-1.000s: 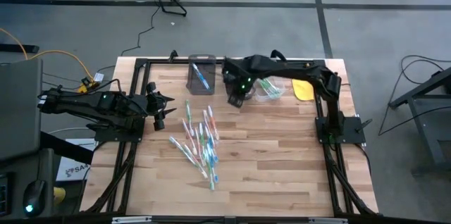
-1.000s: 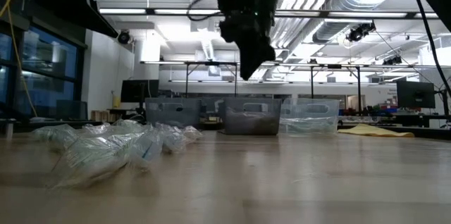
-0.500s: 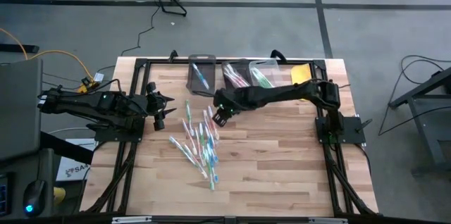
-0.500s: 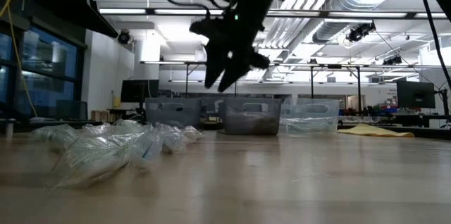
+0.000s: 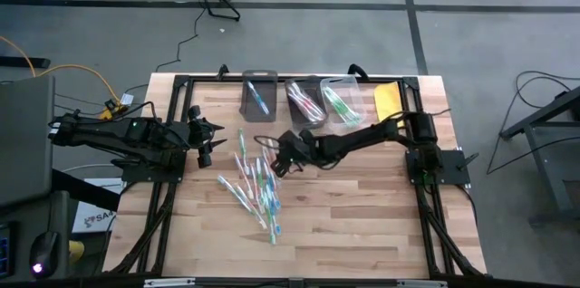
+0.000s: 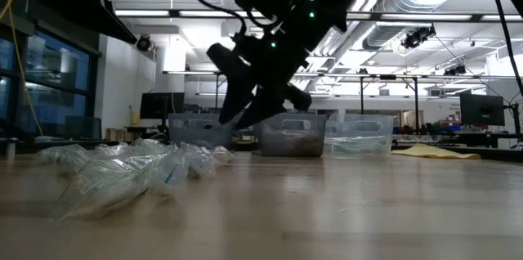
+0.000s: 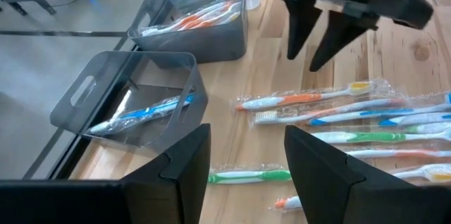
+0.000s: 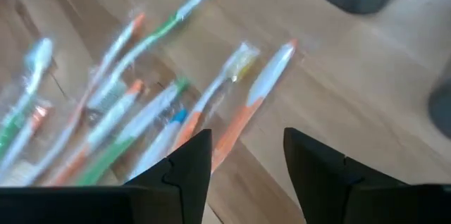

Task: Pick & Place Toothbrushes
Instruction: Put the orange toothbrush into the right black bin

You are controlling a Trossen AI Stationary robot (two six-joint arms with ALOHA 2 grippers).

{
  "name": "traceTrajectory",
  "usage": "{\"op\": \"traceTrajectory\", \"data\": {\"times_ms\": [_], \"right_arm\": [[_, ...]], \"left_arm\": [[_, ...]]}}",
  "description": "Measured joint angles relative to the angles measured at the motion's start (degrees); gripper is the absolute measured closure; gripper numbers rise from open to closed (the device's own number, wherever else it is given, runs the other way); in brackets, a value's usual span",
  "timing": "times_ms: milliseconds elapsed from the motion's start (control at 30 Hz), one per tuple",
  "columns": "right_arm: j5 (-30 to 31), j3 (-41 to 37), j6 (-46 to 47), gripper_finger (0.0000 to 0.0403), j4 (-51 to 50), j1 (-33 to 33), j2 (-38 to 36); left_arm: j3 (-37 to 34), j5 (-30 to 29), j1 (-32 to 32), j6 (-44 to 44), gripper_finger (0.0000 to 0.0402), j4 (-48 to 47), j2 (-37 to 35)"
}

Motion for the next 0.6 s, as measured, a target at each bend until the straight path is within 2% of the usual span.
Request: {"op": "traceTrajectory", "data": {"times_ms": [200,367,600], "right_arm": [[4.2,-0.2,-0.8,0.0234,6.6,2.0,3.7],[4.1,0.0,-0.8,0.0234,12.2,2.6,6.2],[6.2,-0.2,0.4,0.0234,12.1,2.4,8.6]], "left_arm": [[0.0,0.0,0.0,0.0,0.0226,0.0,0.0],[0.0,0.1,0.0,0.0,0.0226,0.0,0.0],[0.0,0.9,0.0,0.0,0.0226,-0.2,0.6]]}}
